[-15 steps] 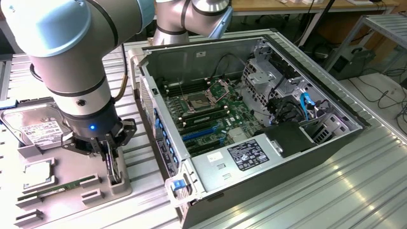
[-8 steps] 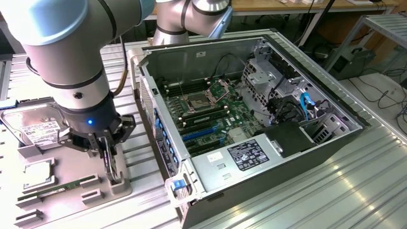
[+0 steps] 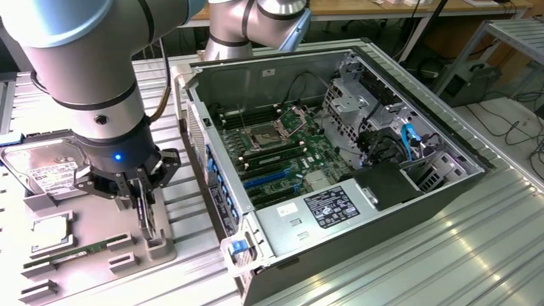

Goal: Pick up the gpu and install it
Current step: 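Pick up the gpu and move the gpu toward the slot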

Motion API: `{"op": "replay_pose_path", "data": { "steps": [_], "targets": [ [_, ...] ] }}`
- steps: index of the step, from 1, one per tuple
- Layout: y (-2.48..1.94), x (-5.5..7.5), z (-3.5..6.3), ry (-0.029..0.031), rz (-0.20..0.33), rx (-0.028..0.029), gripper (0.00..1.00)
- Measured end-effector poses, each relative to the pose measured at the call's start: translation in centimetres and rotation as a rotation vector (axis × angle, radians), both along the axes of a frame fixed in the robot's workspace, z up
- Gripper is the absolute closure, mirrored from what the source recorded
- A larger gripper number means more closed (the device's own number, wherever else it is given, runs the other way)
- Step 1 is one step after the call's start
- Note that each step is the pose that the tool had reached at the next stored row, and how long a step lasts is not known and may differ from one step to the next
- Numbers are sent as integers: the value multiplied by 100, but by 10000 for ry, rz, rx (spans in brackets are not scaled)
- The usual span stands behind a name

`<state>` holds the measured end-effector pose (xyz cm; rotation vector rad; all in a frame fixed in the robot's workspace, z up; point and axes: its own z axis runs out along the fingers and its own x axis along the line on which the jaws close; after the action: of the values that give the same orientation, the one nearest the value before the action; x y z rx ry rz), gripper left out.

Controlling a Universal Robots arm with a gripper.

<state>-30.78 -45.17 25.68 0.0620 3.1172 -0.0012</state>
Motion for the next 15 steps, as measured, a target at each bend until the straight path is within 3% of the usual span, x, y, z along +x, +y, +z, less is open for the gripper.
{"op": "replay_pose_path", "data": {
  "steps": [15],
  "targets": [
    [0, 0, 175, -1, 0, 0, 73]
  ]
}}
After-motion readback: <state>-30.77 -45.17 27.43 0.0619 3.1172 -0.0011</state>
